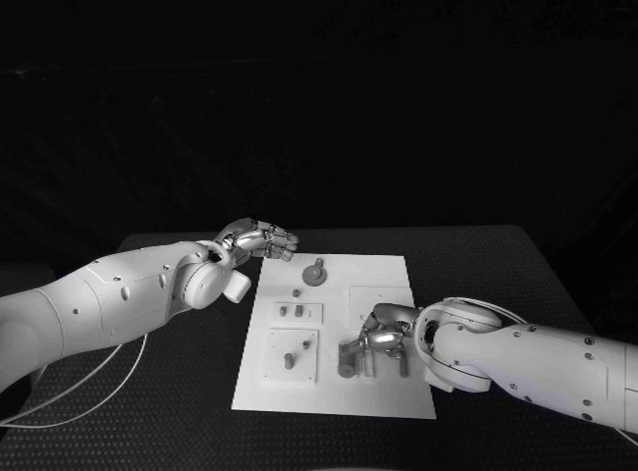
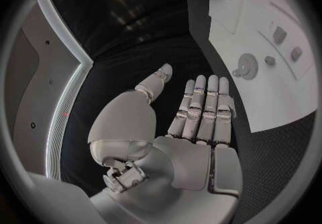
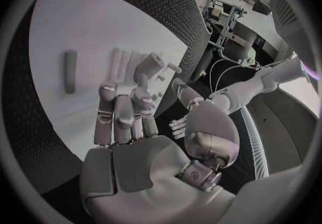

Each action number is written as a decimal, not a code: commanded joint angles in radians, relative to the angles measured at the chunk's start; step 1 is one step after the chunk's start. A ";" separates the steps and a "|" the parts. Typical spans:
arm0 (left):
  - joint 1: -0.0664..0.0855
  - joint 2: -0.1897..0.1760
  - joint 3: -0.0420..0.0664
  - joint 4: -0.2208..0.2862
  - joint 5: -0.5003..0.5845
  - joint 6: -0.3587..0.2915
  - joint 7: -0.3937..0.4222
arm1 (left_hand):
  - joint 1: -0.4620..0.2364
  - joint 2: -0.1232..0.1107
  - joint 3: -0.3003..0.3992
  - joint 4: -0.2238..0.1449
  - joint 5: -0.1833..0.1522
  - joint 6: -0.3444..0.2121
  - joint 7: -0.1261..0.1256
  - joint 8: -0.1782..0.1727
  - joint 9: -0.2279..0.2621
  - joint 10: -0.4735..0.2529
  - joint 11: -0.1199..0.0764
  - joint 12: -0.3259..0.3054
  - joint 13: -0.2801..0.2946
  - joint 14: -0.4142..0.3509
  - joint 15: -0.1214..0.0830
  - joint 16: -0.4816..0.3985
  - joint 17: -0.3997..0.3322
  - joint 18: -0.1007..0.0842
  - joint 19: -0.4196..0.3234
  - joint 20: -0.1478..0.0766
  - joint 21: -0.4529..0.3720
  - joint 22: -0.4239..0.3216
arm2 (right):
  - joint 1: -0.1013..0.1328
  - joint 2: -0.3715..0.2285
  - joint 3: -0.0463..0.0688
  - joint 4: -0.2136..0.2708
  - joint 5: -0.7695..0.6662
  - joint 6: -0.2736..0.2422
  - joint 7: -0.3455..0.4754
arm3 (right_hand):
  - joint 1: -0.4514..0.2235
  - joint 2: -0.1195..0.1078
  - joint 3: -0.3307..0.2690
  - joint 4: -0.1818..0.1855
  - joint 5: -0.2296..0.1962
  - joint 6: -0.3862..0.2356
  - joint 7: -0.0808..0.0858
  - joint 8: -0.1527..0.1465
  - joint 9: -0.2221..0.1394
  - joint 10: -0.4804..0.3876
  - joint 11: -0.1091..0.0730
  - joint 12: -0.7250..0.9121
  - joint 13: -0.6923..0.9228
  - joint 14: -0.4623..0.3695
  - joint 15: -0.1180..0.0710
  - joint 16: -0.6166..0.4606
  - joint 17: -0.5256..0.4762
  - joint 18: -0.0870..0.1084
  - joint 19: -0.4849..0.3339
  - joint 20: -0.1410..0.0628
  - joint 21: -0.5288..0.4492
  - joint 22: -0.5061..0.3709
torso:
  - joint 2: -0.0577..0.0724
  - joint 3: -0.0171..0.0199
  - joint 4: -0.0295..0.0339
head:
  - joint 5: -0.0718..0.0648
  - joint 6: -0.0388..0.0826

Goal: Assemble the parts on the task board

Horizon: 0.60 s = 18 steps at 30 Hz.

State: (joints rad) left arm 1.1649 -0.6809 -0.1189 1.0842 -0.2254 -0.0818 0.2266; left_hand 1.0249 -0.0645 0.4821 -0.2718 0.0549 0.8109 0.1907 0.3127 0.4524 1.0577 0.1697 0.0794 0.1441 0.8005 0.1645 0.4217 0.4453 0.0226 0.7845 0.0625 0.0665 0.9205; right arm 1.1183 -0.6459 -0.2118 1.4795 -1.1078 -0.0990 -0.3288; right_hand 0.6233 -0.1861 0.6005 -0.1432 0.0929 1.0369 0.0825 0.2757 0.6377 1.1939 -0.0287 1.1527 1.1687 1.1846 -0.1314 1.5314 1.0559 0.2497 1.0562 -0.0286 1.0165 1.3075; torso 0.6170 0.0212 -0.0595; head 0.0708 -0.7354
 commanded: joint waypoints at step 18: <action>0.001 0.003 0.001 0.002 0.001 0.011 0.007 | -0.006 0.006 0.000 0.006 -0.003 0.000 0.005 0.003 -0.001 -0.003 0.002 -0.006 -0.001 0.000 0.005 -0.004 0.003 0.013 -0.005 0.006 0.003 -0.001 | -0.001 0.016 -0.001 0.010 -0.061 0.138 -0.036 | 0.073 0.043 -0.019 -0.072 -0.001 0.012 -0.003 0.005 0.011 0.025 -0.002 0.025 0.022 0.006 0.001 0.008 -0.002 0.012 0.000 -0.002 0.005 0.016 | 0.000 -0.0002 -0.0003 | -0.001 -0.004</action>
State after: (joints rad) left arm 1.1649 -0.6798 -0.1189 1.0842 -0.2255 -0.0818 0.2258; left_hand 1.0249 -0.0645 0.4820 -0.2719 0.0549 0.8109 0.1907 0.3127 0.4526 1.0577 0.1697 0.0794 0.1443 0.8005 0.1644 0.4217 0.4470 0.0226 0.7809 0.0661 0.0665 0.9204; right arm 1.1181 -0.6314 -0.2126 1.4897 -1.1383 0.0089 -0.3516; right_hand 0.6931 -0.1445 0.5810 -0.2105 0.0929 1.0409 0.0784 0.2757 0.6475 1.2117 -0.0322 1.1721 1.1901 1.1865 -0.1294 1.5353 1.0544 0.2497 1.0578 -0.0267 1.0166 1.3075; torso 0.6171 0.0211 -0.0597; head 0.0697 -0.7397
